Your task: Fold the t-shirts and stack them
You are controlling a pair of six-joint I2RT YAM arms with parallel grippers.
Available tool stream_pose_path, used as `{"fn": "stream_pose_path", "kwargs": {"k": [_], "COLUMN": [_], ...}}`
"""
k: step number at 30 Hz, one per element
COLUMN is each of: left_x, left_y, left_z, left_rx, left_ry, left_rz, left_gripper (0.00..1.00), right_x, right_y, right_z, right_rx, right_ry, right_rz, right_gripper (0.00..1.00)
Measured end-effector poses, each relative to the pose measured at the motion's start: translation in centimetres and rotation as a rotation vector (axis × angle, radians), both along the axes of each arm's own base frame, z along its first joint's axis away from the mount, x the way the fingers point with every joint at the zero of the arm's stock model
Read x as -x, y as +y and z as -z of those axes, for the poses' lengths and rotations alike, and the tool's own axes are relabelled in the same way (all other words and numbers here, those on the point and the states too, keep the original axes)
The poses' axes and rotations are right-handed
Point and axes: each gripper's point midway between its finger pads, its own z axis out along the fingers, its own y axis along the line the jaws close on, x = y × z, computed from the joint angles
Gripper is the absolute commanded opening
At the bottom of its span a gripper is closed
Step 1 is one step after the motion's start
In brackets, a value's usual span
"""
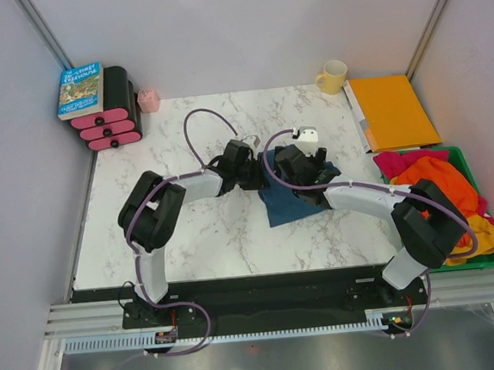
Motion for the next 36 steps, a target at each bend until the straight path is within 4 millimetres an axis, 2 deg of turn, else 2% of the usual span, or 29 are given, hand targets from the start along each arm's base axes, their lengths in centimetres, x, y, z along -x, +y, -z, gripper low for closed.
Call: {"fn": "stream_pose_path", "kwargs": {"k": [10,14,18,21,25,26,28,31,33,36], "left_x": [0.8,2.6,3.7,3.2,0.5,0.0,-0.8,-0.9,-0.7,-0.4], "left_y": [0.2,3.0,6.7,10.2,18.1,19.9,24.7,31.5,35.5,40.3], "left_z": [-0.2,-0.8,-3.3,-5.8,-7.7,-7.8,-7.5,-6.8,-6.6,-5.7], "left_rx": [-0.05,-0.173,-0.298,-0.359,-0.437,-0.455,-0.497,-0.543,-0.57,-0.611], "left_ry": [-0.005,-0.04,-0.126,-0.204,-0.238,-0.235,-0.212,-0.161,-0.135,-0.104], "left_rz": [0.082,0.158,0.233,0.243,0.142,0.114,0.039,-0.075,-0.141,-0.204], "left_gripper": [0.02,0.02,0.02,0.02,0.02,0.02,0.02,0.02,0.02,0.02], "right_x": [0.3,0.8,1.7,2.5,3.4,3.6,3.8,4.0,4.2,4.4], "right_y": [-0.1,-0.6,-1.4,-2.0,-2.7,-2.8,-3.0,-3.1,-3.2,-3.2], "right_z": [-0.7,-1.2,-0.8,-0.2,0.1,0.1,0.0,0.1,0.4,0.8], "right_rx": [-0.018,-0.028,-0.028,-0.027,-0.031,-0.031,-0.033,-0.035,-0.035,-0.033], "right_ry": [-0.006,-0.017,-0.011,-0.002,0.001,0.001,-0.002,0.0,0.006,0.016], "right_rz": [0.001,0.003,0.007,0.011,0.014,0.014,0.014,0.011,0.007,0.0], "right_gripper": [0.98,0.98,0.98,0.98,0.98,0.98,0.98,0.98,0.98,0.98]}}
